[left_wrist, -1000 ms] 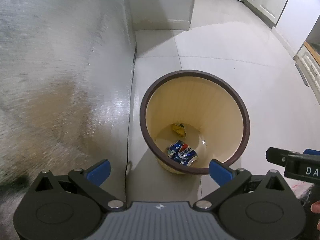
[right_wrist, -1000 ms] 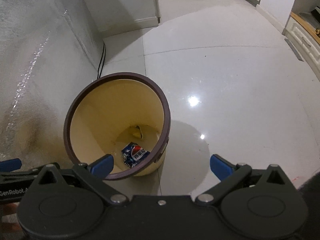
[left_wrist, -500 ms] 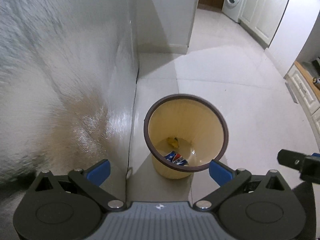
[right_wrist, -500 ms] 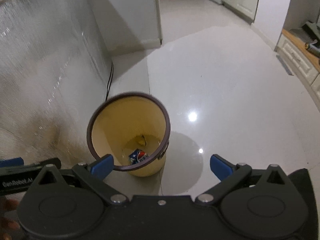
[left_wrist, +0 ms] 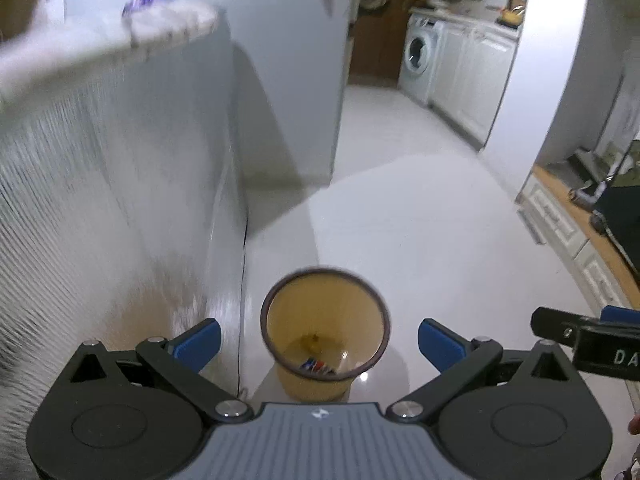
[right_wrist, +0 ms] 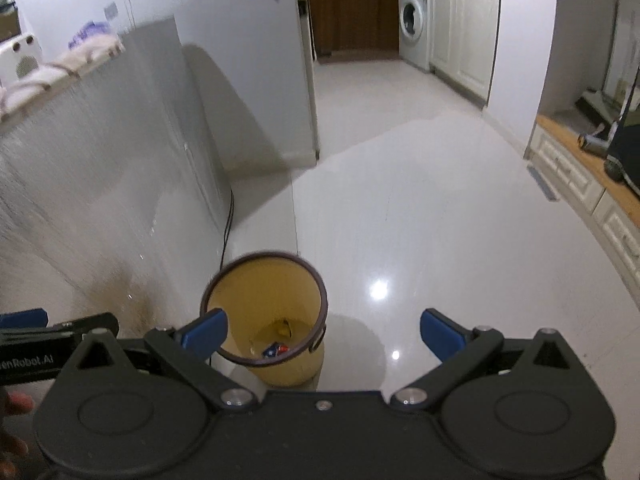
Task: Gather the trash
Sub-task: 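Lift both open tools away from the wastebasket, then move both tools back toward the trash on the bed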
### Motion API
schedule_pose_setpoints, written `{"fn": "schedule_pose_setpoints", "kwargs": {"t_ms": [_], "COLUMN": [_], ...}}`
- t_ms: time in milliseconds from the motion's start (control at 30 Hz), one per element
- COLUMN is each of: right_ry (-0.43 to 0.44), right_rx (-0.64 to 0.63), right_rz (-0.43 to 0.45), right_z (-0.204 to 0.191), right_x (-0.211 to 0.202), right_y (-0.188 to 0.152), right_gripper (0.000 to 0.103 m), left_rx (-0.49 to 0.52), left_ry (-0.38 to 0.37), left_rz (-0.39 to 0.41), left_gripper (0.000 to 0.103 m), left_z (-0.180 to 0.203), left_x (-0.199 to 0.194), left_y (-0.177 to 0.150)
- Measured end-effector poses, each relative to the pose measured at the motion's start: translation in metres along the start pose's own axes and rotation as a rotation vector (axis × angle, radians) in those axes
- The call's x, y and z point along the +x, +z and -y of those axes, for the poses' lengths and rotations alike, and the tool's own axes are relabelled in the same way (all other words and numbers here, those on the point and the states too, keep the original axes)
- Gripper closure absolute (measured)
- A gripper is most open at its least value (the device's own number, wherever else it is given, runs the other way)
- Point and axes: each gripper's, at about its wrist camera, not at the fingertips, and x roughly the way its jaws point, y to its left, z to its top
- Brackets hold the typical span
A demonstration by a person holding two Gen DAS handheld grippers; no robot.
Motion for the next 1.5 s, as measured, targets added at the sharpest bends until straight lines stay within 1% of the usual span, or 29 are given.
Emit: {"fn": "schedule_pose_setpoints", "kwargs": {"t_ms": [167, 300, 500, 700, 867, 1000, 1100, 1267, 1400, 1500], "right_ry": [-0.015, -0.025, -0.048, -0.055, -0.051, -0.041, -0.021, 0.031, 0.083, 0.114], "right_rx": [0.021, 0.021, 0.036, 0.047, 0.043, 0.057, 0.052, 0.017, -0.008, -0.026], "right_rz": [0.054, 0.099, 0.18, 0.256, 0.3, 0.335, 0.355, 0.379, 0.379, 0.374], "right_z": [0.002, -0.002, -0.004, -0.008, -0.017, -0.029, -0.043, -0.078, -0.108, -0.13], "right_x": [-0.046, -0.081, -0.14, -0.187, -0.211, -0.22, -0.225, -0.227, -0.224, -0.219], "right_y": [0.009, 0.015, 0.028, 0.039, 0.045, 0.052, 0.055, 0.059, 0.062, 0.065], "right_gripper": [0.0, 0.0, 0.0, 0.0, 0.0, 0.0, 0.0, 0.0, 0.0, 0.0], "left_rx": [0.02, 0.017, 0.039, 0.045, 0.02, 0.021, 0.017, -0.004, 0.006, 0.008], "left_ry": [-0.031, -0.044, -0.077, -0.075, -0.051, -0.025, -0.005, 0.015, 0.065, 0.121], "left_rz": [0.054, 0.092, 0.169, 0.255, 0.299, 0.336, 0.37, 0.408, 0.43, 0.438], "left_gripper": [0.0, 0.0, 0.0, 0.0, 0.0, 0.0, 0.0, 0.0, 0.0, 0.0], "left_z": [0.013, 0.02, 0.031, 0.027, 0.008, -0.013, -0.032, -0.068, -0.097, -0.125], "left_x": [-0.045, -0.079, -0.14, -0.191, -0.217, -0.238, -0.252, -0.269, -0.275, -0.276], "left_y": [0.013, 0.021, 0.036, 0.05, 0.057, 0.061, 0.063, 0.067, 0.075, 0.08]}}
